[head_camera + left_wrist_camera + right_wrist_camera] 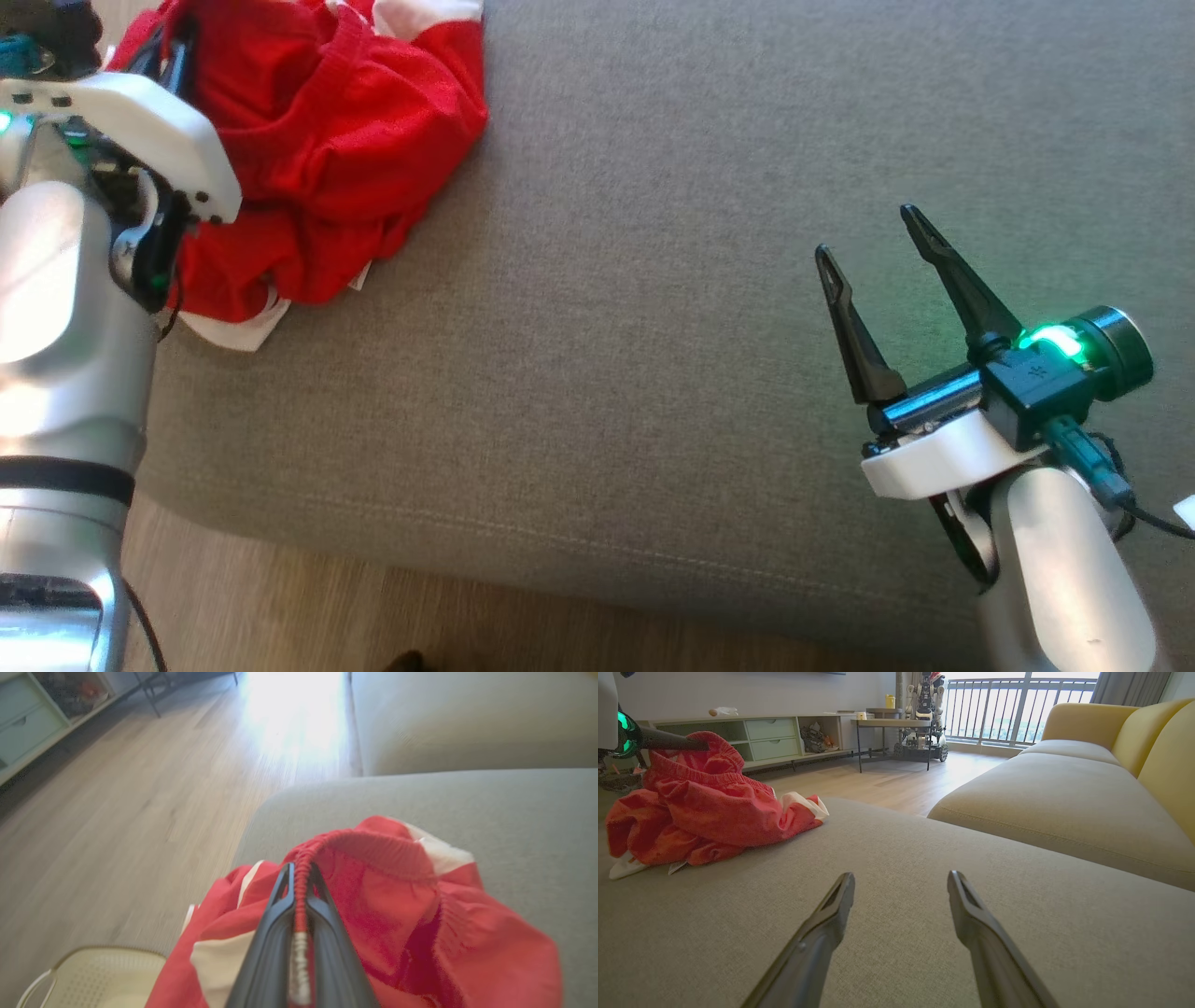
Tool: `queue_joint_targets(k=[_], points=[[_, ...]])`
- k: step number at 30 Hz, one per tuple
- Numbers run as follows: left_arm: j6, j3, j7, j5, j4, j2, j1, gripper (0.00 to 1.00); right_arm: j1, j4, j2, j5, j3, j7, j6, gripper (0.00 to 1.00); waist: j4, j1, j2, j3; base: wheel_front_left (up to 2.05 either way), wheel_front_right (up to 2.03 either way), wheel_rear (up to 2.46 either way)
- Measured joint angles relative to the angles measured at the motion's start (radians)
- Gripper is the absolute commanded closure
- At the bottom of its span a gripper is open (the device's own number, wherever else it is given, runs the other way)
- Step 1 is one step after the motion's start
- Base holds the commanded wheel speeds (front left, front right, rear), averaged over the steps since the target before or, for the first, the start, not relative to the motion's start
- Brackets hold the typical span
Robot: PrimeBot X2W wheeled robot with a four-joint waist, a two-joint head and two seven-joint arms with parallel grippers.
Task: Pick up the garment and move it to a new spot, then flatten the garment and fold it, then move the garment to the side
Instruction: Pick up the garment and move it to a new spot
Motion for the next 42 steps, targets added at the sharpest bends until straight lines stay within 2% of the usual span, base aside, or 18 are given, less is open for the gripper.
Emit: queue_joint_targets(k=[4,8,11,17,26,29,37,42], points=[[0.000,-0.045,-0.043,0.010,-0.051,0.008,0.000,1.00,0.003,0.000,0.000,0.023,0.003,0.000,0.000,0.00,-0.012,0.0000,0.0000,-0.034,0.00,0.00,0.00],[0.000,-0.092,-0.062,0.054,-0.139,0.046,-0.016,1.00,0.005,-0.001,0.000,0.061,0.010,0.000,0.000,0.00,-0.037,-0.0001,0.0000,-0.079,0.00,0.00,0.00],[0.000,-0.109,-0.049,0.073,-0.215,0.067,-0.031,1.00,0.006,-0.007,0.000,0.084,0.018,0.000,0.000,0.00,-0.068,0.0000,0.0000,-0.105,0.00,0.00,0.00],[0.005,-0.136,0.001,0.074,-0.382,0.072,-0.033,1.00,0.021,-0.016,0.000,0.133,0.028,0.000,0.000,0.00,-0.151,0.0000,0.0000,-0.155,0.00,0.00,0.00],[0.017,-0.163,0.084,0.072,-0.572,0.071,-0.039,1.00,0.028,-0.057,0.000,0.182,0.031,0.000,0.000,0.00,-0.332,-0.0001,0.0000,-0.191,0.00,0.00,0.00],[0.017,-0.185,0.105,0.072,-0.600,0.062,-0.068,1.00,0.028,-0.071,0.000,0.195,0.029,0.000,0.000,0.00,-0.401,0.0000,0.0000,-0.192,0.00,0.00,0.00],[0.013,-0.227,0.189,0.020,-0.648,-0.013,-0.153,1.00,0.029,-0.088,0.001,0.244,0.027,0.000,0.000,0.00,-0.588,0.0000,0.0000,-0.190,0.00,0.00,0.00],[0.027,-0.229,0.224,0.019,-0.648,-0.017,-0.155,1.00,0.043,-0.099,0.001,0.263,0.024,-0.001,0.000,0.00,-0.686,0.0000,0.0000,-0.187,0.00,0.00,0.00]])
